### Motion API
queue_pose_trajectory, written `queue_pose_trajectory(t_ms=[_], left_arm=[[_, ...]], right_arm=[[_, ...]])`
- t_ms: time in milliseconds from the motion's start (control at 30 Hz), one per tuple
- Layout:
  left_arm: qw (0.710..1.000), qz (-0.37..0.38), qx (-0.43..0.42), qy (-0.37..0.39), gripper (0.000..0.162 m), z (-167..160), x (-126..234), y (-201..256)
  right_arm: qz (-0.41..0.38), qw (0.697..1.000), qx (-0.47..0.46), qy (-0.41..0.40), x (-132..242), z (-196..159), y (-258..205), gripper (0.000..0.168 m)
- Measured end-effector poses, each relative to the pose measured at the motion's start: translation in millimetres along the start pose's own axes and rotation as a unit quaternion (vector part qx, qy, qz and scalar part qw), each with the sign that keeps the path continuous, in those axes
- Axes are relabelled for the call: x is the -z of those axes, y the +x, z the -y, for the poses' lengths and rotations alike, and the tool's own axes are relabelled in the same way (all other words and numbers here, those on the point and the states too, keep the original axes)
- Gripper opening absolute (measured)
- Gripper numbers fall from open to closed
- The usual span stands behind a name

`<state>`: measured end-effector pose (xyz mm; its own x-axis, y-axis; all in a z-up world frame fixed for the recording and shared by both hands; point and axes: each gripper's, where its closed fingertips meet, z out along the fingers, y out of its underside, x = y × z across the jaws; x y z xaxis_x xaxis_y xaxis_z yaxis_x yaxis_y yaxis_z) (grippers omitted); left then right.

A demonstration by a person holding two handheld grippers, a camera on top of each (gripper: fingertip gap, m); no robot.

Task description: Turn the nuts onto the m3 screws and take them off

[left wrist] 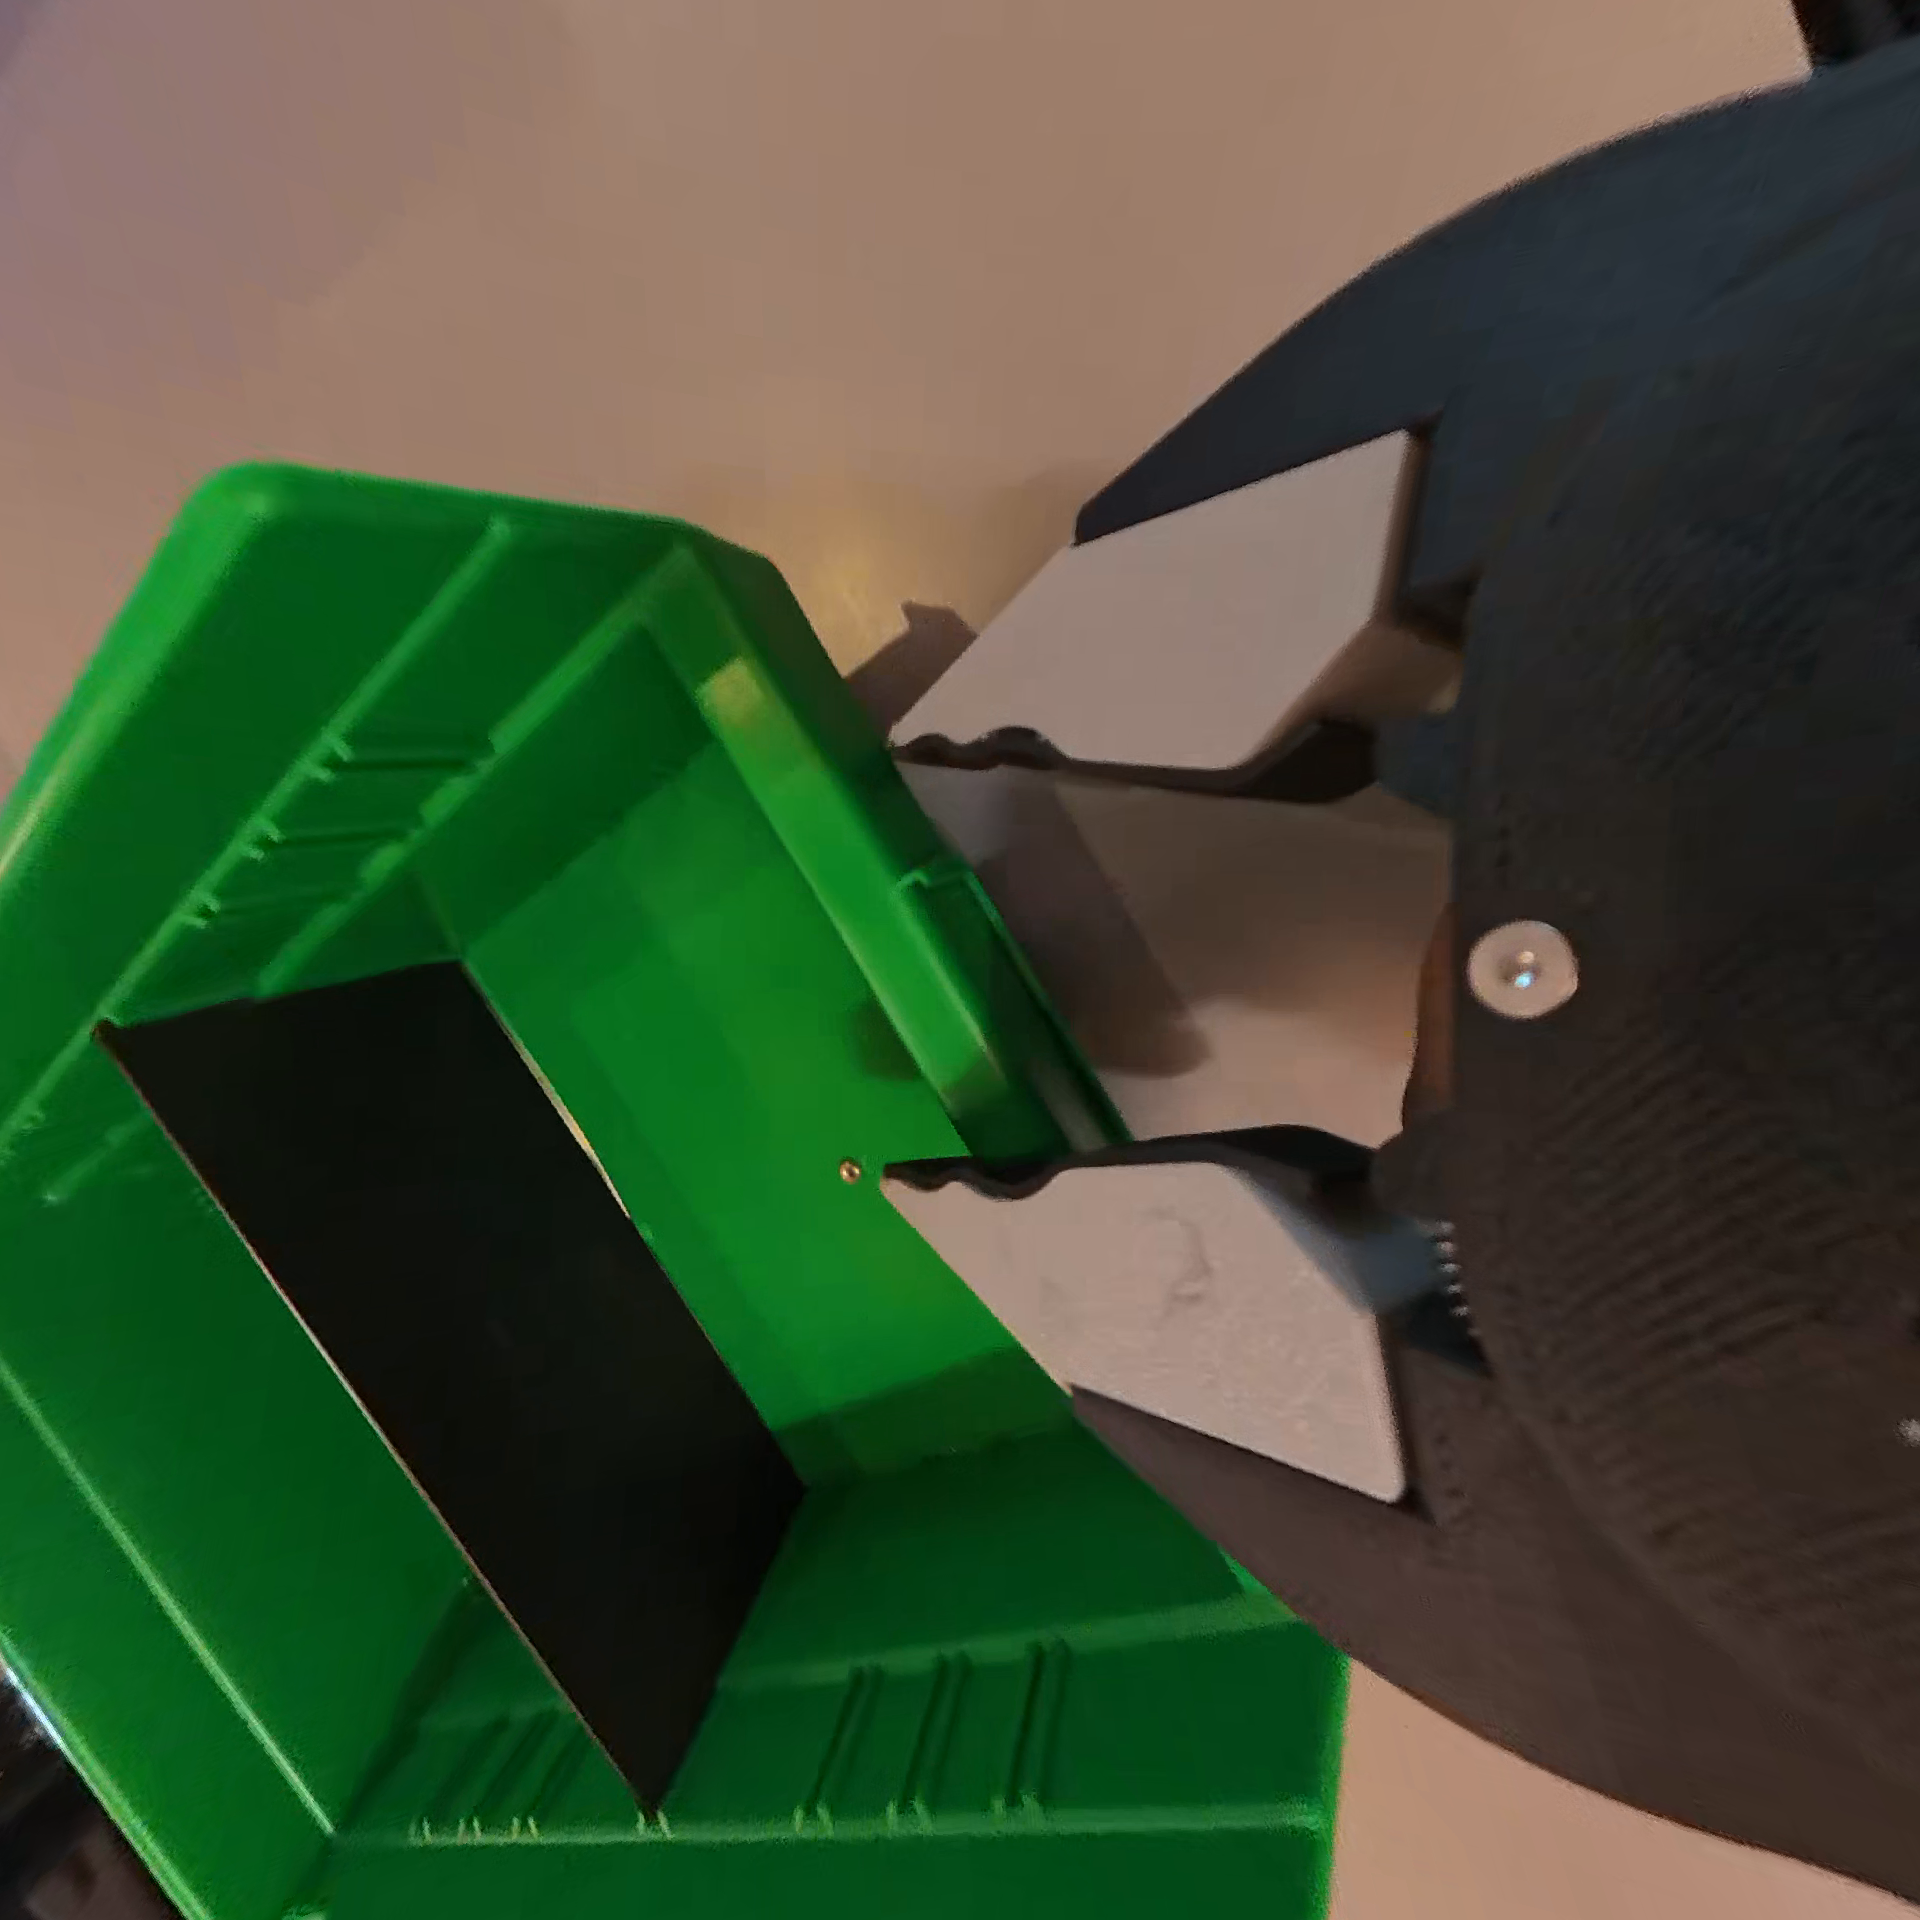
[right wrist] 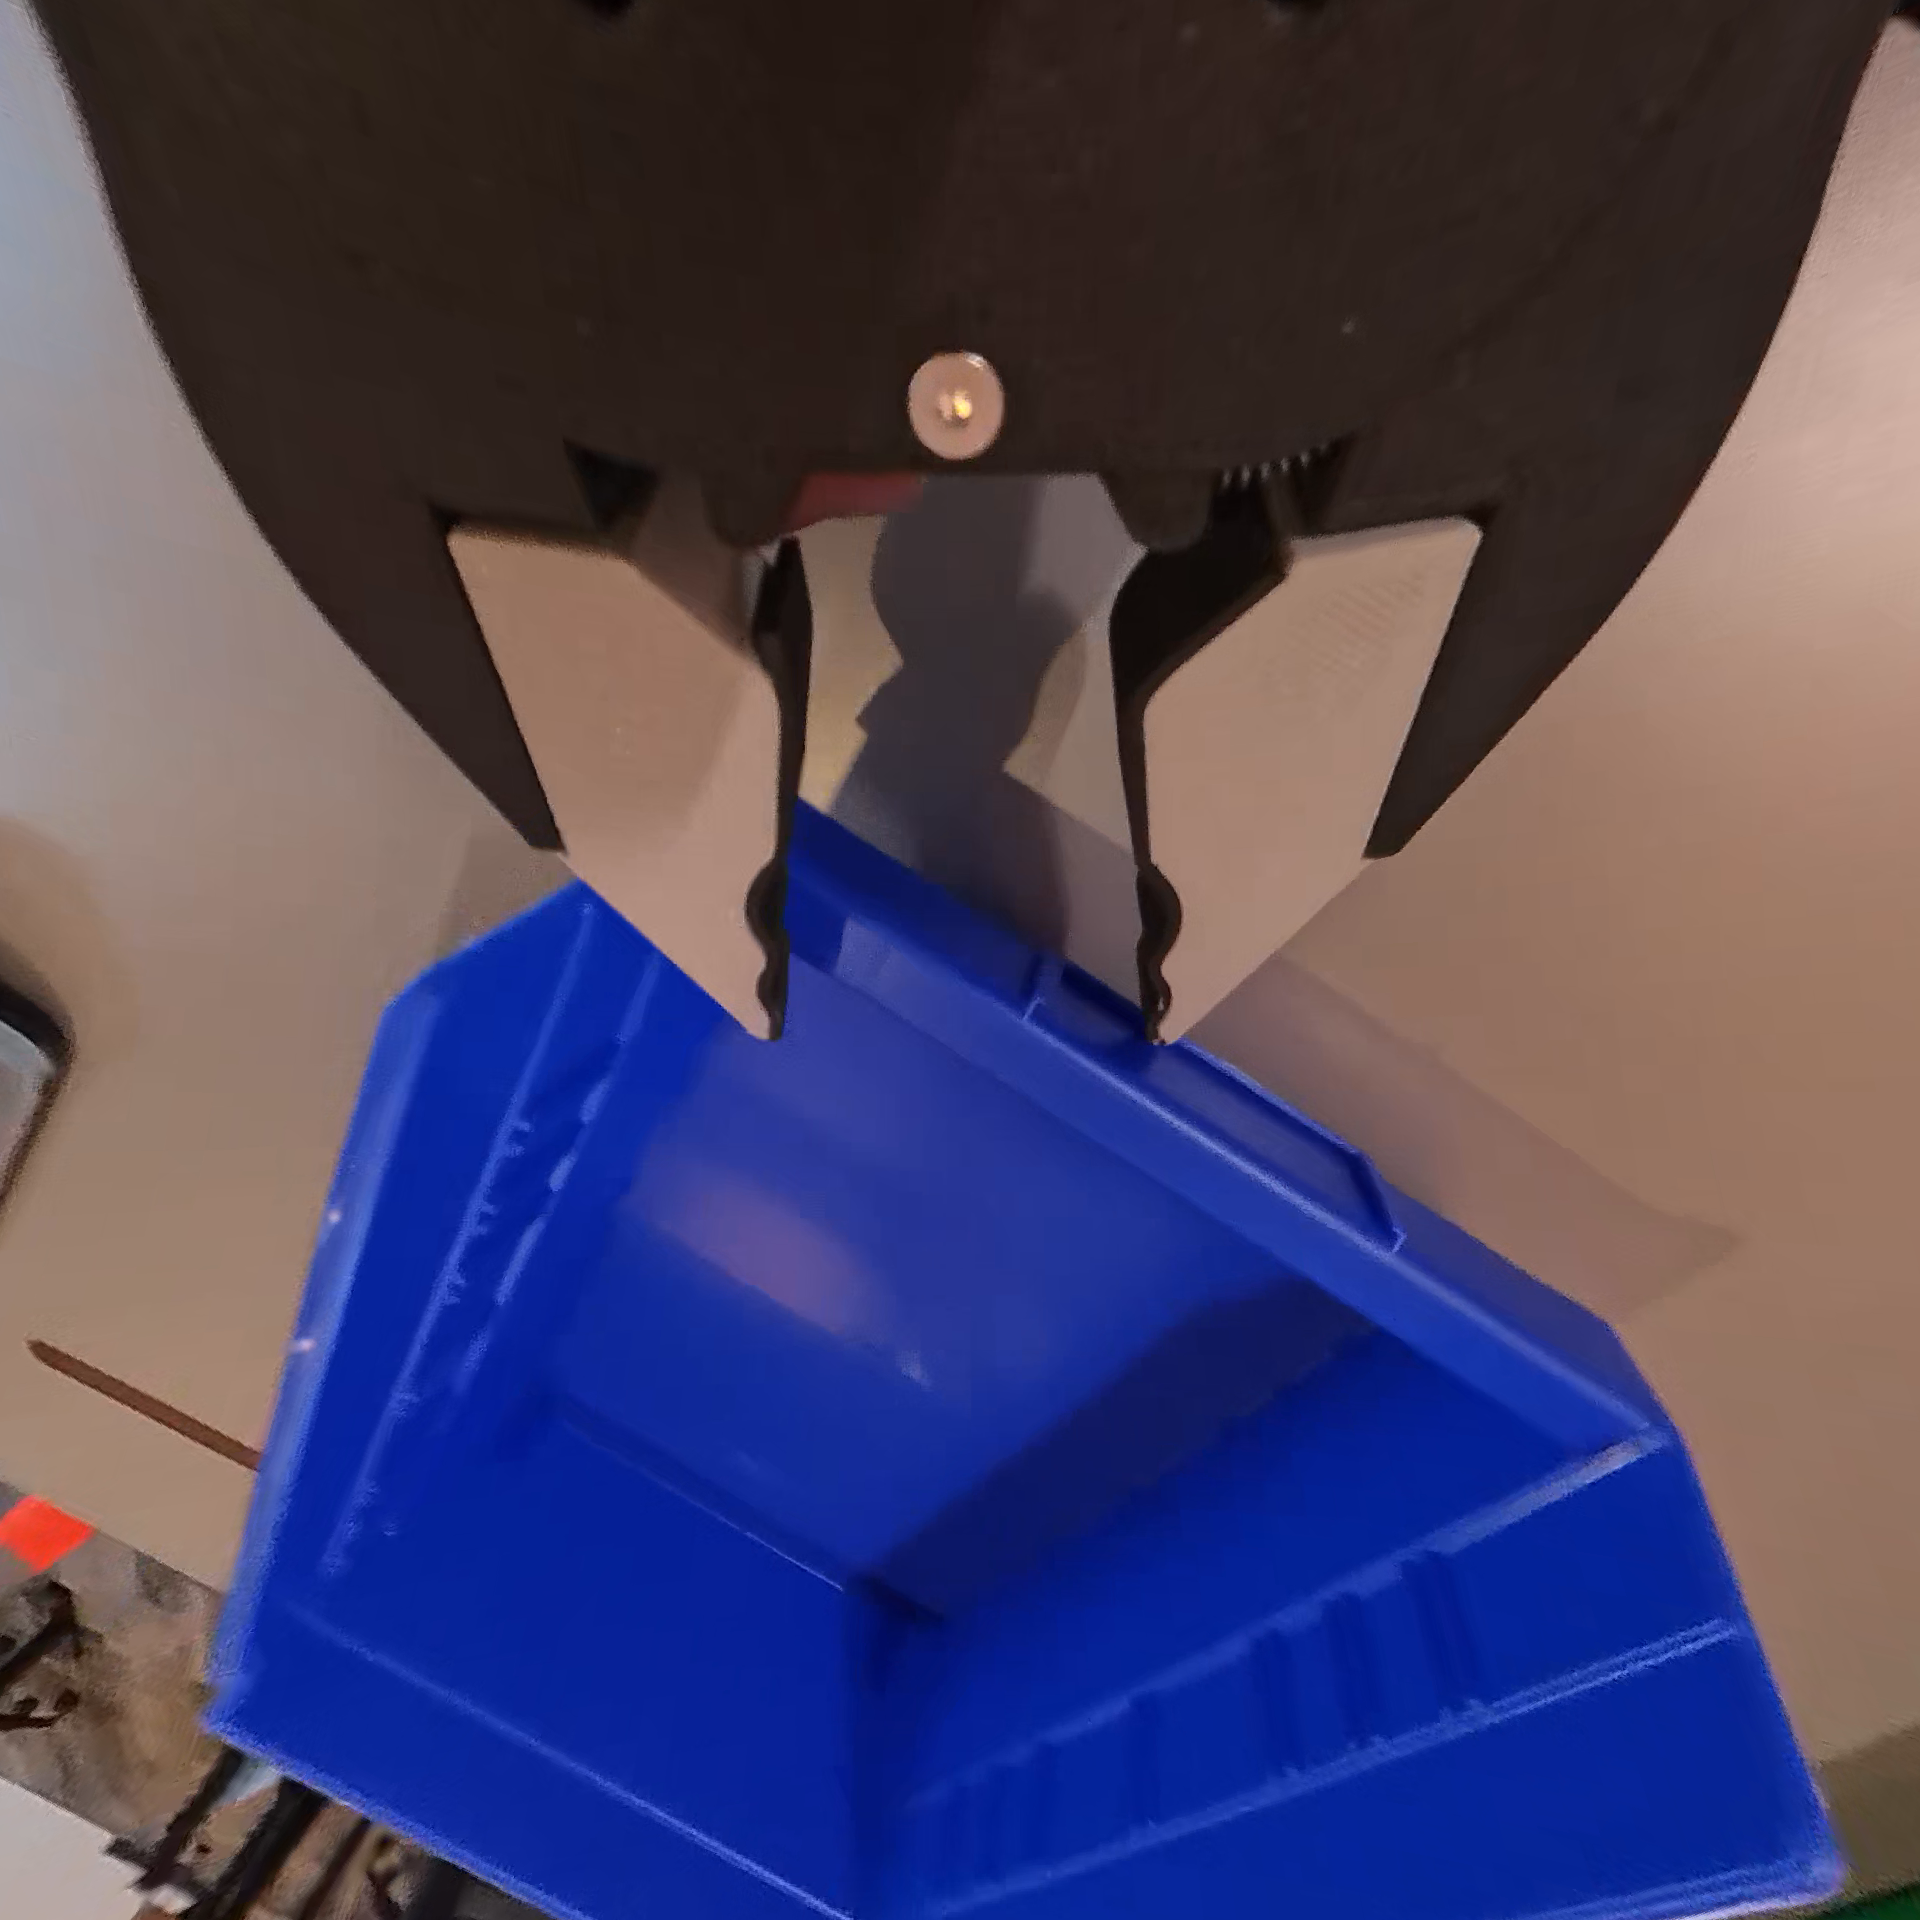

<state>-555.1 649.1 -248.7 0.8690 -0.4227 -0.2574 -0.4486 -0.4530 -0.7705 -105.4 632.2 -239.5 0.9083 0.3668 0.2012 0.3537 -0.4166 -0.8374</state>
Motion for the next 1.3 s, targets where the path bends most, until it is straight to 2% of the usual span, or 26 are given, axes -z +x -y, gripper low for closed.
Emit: queue_pose_trajectory(t_ms=[267,367,400,500,700,767,867,1000,1133,1300], left_arm=[[1.0,-0.001,0.009,0.016,0.08,-4.4,0.7,-9.4],[1.0,0.003,0.001,0.011,0.079,-6.7,2.4,-13.2],[1.0,0.006,-0.008,0.009,0.076,-7.5,5.2,-14.1],[0.998,-0.04,-0.016,0.037,0.069,4.6,26.1,1.3],[0.968,-0.135,-0.013,0.21,0.066,85.0,82.4,67.6],[0.956,-0.184,-0.014,0.227,0.075,97.1,85.7,106.0],[0.959,-0.198,0.022,0.201,0.08,100.2,63.2,141.2],[0.967,-0.158,0.047,0.193,0.079,105.9,23.7,150.2],[0.975,-0.156,0.025,0.16,0.079,106.4,-4.8,160.1],[0.983,-0.117,0.016,0.138,0.071,108.3,-31.6,150.8]], right_arm=[[-0.041,0.999,-0.006,-0.005,7.1,-10.0,34.9,0.072],[-0.046,0.999,-0.004,0.002,15.7,-6.1,32.9,0.059],[-0.016,1.0,-0.017,0.02,21.9,1.7,21.3,0.055],[0.06,0.994,-0.039,0.082,45.3,35.6,-9.2,0.058],[0.193,0.951,-0.049,0.238,60.9,107.8,-95.4,0.07],[0.247,0.932,-0.044,0.263,59.6,118.7,-136.7,0.065],[0.286,0.917,-0.024,0.276,46.9,128.1,-181.4,0.042],[0.287,0.93,0.005,0.231,5.0,129.0,-206.9,0.05],[0.291,0.926,0.058,0.233,-11.8,142.9,-219.3,0.042],[0.235,0.939,0.098,0.232,-50.2,156.5,-212.8,0.043]])
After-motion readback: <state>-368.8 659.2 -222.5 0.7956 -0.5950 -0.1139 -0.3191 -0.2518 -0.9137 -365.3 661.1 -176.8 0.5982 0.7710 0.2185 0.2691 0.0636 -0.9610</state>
